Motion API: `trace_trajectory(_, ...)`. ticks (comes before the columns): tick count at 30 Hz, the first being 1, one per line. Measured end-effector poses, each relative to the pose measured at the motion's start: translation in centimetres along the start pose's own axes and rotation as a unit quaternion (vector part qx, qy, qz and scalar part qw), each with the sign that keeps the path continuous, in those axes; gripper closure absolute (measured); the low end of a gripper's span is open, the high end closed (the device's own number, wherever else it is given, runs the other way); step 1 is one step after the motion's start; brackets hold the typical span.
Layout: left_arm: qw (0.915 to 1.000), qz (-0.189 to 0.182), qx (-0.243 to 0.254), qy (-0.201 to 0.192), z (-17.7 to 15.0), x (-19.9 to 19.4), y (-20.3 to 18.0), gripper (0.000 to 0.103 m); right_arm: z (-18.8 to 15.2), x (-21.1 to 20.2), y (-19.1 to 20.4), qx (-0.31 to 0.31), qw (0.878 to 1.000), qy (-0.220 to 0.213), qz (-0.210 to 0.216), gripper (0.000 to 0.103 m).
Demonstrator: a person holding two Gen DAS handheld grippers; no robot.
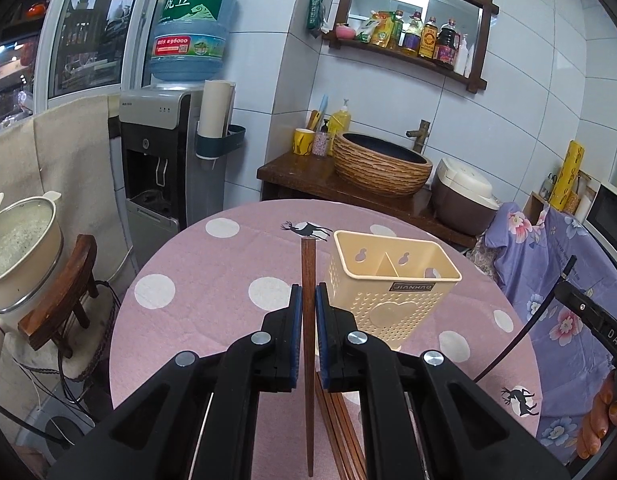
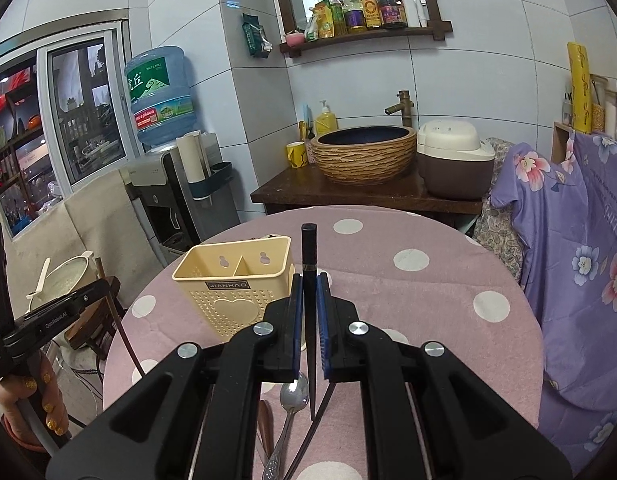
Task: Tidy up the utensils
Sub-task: 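Lift both held chopsticks upright above the beige utensil holder, then lower both chopsticks into the beige holder and open both tools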
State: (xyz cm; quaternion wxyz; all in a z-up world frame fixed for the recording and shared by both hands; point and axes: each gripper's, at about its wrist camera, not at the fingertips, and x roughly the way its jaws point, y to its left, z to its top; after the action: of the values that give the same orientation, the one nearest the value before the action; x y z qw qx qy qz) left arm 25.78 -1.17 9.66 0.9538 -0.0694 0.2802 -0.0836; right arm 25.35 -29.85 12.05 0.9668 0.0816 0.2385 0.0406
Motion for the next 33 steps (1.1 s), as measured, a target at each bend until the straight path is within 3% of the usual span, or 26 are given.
trace_trajectory(8, 0.9997, -0.025, -0.003, -0.008, 2.9, -1.3, 0.1, 0.095, 3.1, -0.8, 0.3, -0.002, 0.999, 0.0, 0.032, 0.095)
trace_trajectory(15, 0.9973, -0.052, -0.007, -0.052, 10.7, -3.0, -2.0, 0.095, 10.6, -2.4, 2.8, -0.012, 0.998, -0.057, 0.039, 0.095)
trace_trajectory(19, 0.9949, -0.052, -0.026, -0.083, 15.3, -2.2, -3.3, 0.095, 15.1, -1.5, 4.1, 0.003, 0.996, -0.077, 0.04, 0.095)
trace_trajectory(22, 0.993, -0.046, -0.035, -0.103, 17.2, -0.9, -4.1, 0.095, 16.6, 0.0, 5.3, -0.002, 0.996, -0.078, 0.033, 0.095)
trace_trajectory(27, 0.9937, -0.017, -0.017, -0.11, 15.8, 2.4, -5.0, 0.095, 14.7, 4.7, 5.9, -0.007, 0.999, -0.049, 0.012, 0.095)
trace_trajectory(33, 0.9974, -0.003, -0.022, -0.069, 11.9, 6.3, -4.1, 0.095, 11.0, 8.8, 5.2, -0.002, 1.0, 0.001, 0.016, 0.095)
